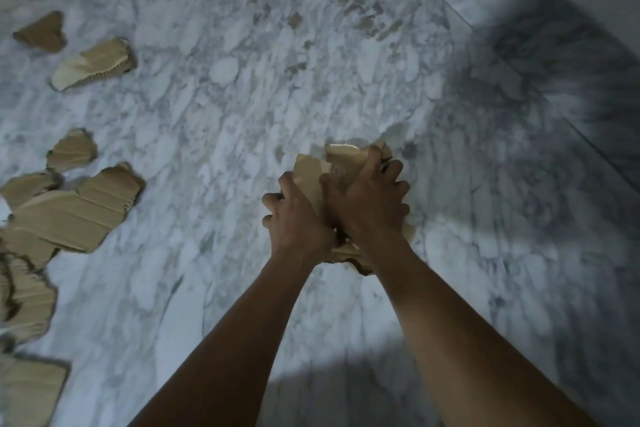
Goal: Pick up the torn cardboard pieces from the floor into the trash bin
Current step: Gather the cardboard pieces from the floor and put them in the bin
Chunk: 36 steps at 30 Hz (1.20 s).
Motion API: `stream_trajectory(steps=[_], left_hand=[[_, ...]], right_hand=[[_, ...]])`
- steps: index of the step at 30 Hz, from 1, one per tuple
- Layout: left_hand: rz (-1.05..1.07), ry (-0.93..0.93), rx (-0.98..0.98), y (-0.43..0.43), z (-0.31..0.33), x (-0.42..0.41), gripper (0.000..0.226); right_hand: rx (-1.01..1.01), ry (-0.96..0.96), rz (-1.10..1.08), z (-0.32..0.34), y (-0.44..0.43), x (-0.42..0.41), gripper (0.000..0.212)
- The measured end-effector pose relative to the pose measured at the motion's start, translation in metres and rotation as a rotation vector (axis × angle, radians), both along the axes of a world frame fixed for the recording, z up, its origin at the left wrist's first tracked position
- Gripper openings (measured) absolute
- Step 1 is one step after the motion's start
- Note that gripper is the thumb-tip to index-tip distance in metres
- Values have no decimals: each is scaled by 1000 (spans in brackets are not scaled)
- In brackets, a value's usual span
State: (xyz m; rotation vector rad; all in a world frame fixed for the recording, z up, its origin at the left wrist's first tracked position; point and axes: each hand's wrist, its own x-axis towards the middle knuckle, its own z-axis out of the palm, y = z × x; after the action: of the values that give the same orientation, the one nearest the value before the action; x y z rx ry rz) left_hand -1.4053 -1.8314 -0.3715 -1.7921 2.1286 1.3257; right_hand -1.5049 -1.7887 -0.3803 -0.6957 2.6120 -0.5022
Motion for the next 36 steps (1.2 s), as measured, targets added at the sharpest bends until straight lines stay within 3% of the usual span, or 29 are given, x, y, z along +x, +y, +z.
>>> stream_trajectory(steps=[3,6,8,12,22,30,36], left_hand=[[58,267,158,0,2,-5,92],[113,329,138,10,8,-2,66],[140,383,121,16,11,4,64],[245,498,294,19,7,12,69],[194,643,361,49,49,-13,70],[-72,782,384,94,153,-73,57],[-191,848,407,172,229,-101,63]], right_hand=[[-74,-72,-27,2,8,-10,83],[-126,-111,-54,2,19,-11,77],[-226,-174,-106,1,29,-7,68],[-301,-281,-221,6,45,-5,52],[-402,-159,-307,52,87,-17,55],[-583,4,-403,158,156,-69,54],[-649,128,-451,234,241,-86,52]])
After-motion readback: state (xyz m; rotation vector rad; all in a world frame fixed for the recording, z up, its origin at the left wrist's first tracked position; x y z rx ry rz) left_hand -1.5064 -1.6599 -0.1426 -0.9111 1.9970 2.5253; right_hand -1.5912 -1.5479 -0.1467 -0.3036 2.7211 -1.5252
